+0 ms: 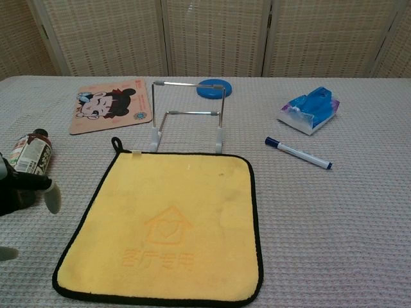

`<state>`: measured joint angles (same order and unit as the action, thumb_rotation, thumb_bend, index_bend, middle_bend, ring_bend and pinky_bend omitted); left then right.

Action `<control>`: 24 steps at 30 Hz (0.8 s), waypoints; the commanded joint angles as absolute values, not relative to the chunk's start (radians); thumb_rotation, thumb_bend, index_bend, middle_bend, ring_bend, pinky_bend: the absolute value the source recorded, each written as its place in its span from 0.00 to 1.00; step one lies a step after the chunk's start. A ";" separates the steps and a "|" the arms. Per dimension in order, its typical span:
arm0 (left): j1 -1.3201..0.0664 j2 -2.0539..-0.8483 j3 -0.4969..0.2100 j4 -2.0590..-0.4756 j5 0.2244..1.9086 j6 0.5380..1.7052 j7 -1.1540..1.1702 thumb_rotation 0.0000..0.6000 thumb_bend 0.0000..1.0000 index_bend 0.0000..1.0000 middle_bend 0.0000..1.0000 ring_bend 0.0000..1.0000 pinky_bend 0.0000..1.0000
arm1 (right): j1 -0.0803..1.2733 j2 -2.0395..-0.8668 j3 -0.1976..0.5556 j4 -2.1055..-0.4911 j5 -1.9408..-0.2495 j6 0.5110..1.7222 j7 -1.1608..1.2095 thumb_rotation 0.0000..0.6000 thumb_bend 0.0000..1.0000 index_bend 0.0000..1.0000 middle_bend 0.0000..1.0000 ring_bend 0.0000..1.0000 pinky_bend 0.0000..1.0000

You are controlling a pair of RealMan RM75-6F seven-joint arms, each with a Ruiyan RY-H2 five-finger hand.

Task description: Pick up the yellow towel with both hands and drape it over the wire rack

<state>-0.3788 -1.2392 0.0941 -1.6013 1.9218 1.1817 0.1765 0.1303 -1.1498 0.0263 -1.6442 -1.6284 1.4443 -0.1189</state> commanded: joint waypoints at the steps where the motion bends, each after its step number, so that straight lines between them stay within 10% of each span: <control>1: -0.393 -1.274 0.102 -1.584 1.920 1.153 0.219 1.00 0.21 0.42 0.99 0.80 0.94 | 0.141 -1.156 0.026 -1.641 -1.638 1.435 -0.116 1.00 0.21 0.15 0.21 0.17 0.24; 24: -0.420 -1.422 0.125 -1.532 1.807 1.043 0.335 1.00 0.21 0.44 1.00 0.81 0.94 | 0.162 -1.181 0.003 -1.609 -1.655 1.414 -0.077 1.00 0.21 0.15 0.21 0.17 0.24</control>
